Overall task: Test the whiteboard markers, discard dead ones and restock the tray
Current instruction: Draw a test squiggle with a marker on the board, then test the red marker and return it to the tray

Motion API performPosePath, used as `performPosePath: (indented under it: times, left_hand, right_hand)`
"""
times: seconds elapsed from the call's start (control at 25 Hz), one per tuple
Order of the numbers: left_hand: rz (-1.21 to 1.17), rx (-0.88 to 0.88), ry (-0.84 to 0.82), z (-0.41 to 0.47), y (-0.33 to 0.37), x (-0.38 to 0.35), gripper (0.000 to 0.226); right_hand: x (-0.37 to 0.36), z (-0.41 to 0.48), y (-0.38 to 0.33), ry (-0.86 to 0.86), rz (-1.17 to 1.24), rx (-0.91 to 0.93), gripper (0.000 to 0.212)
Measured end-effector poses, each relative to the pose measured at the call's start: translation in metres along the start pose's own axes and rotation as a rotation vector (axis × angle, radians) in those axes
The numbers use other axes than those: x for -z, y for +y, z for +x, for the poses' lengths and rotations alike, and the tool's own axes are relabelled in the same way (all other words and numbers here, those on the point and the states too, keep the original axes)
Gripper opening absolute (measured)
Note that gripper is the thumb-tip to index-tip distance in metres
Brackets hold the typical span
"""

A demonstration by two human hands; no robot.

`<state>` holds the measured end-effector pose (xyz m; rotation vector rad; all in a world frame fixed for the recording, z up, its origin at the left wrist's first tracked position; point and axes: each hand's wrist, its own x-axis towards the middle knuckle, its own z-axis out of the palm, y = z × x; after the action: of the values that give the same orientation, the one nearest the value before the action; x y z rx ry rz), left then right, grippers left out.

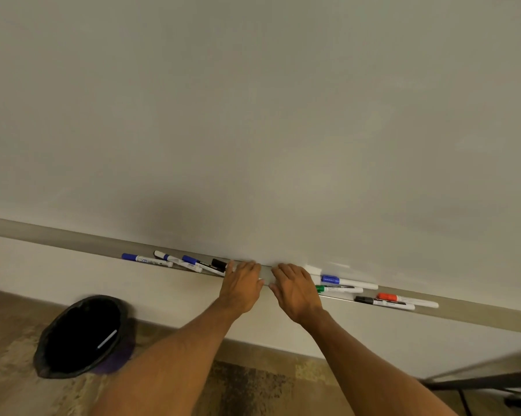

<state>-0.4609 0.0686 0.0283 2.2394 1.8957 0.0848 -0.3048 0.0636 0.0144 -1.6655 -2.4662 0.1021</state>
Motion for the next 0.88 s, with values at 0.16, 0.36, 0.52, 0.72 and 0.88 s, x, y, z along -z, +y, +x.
performPosePath:
  times: [0.16, 0.36, 0.52, 0.72, 0.88]
  left_hand:
    - [0.026, -0.056, -0.053, 0.001, 0.049, -0.012, 0.053]
    - [0.03, -0.085, -0.135, 0.002, 0.109, -0.035, 0.061]
    - [0.022, -0.095, -0.158, -0.001, 0.156, -0.049, 0.064]
    - [0.023, -0.119, -0.157, 0.001, 0.204, -0.066, 0.067]
    - [0.056, -0.143, -0.144, 0.007, 0.244, -0.078, 0.072]
  right_hand:
    - [0.004, -0.026, 0.038, -0.138, -0.027, -0.067, 0.078]
    - [0.011, -0.06, 0.089, -0.187, -0.052, -0.084, 0.101]
    - [0.01, -0.082, 0.126, -0.244, -0.045, -0.109, 0.086]
    - [0.018, -0.102, 0.167, -0.279, -0.026, -0.184, 0.07]
    - [0.019, -0.121, 0.207, -0.225, -0.039, -0.124, 0.095]
